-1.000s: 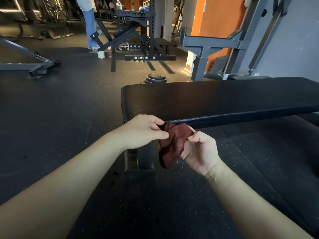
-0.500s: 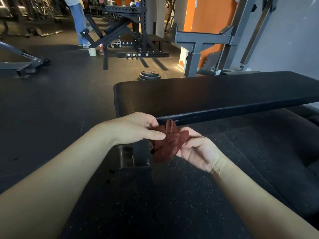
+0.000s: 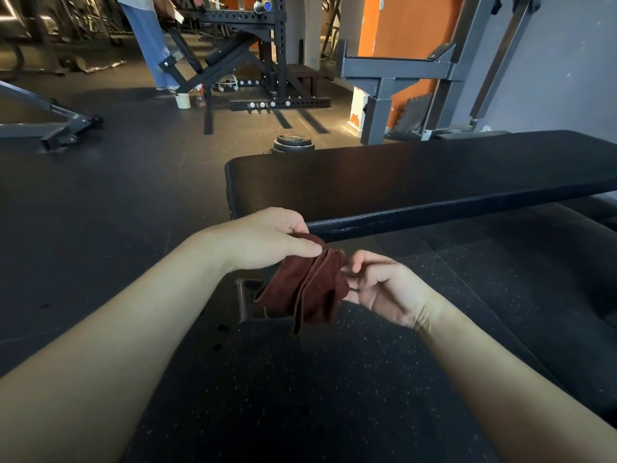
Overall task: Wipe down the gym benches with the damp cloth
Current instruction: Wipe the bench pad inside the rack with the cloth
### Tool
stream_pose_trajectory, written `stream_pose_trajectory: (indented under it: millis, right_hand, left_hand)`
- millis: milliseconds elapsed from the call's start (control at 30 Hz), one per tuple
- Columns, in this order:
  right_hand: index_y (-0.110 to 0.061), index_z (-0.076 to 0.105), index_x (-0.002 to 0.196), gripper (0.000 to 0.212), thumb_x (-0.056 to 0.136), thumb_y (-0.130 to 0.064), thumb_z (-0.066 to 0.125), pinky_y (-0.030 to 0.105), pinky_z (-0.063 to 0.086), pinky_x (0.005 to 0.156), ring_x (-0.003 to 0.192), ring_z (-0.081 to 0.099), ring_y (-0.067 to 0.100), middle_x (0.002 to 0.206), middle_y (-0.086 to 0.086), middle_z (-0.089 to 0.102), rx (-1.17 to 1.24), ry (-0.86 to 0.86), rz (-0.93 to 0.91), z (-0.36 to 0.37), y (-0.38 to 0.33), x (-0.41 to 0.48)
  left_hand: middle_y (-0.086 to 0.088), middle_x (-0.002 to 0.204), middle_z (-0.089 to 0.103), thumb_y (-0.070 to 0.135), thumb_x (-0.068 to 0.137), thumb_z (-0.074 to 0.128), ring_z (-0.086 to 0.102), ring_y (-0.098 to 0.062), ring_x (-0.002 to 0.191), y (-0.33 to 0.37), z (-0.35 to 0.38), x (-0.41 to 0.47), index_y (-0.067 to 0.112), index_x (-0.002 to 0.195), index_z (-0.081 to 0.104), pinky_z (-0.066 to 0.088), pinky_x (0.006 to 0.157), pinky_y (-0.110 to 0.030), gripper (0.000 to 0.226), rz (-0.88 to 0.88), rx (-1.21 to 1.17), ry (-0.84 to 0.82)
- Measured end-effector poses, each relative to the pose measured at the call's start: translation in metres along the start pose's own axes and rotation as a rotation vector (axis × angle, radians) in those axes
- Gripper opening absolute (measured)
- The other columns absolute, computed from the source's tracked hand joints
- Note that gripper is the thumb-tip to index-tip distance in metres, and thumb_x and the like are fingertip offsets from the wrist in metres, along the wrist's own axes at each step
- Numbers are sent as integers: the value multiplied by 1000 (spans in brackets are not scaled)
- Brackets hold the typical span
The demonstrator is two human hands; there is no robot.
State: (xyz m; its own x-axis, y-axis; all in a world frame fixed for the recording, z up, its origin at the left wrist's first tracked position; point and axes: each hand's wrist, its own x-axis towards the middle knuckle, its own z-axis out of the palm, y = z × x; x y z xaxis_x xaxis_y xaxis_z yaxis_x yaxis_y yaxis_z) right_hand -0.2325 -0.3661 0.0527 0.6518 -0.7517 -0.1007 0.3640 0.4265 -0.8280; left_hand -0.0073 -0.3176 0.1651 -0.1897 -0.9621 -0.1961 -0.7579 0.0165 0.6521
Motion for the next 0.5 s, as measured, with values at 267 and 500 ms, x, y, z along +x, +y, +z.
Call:
stream_pose_trajectory:
  millis: [267,500]
  right_hand:
    - [9,50,139,70,96,-45,63,41,55,95,111,66,30,136,28,61,-246,7,69,10,-4,2]
    - [-13,56,91,25,78,5,67,28,55,62,69,65,19,88,10,71,-199,46,37,7,-9,0]
  left_hand:
    - [10,95,68,45,92,69,66,-9,89,7,9,4,30,96,67,49,73,-26,15,63,-14,47]
    - [9,95,65,44,93,69,63,-9,86,9,15,6,31,96,63,45,68,-24,15,92,53,70]
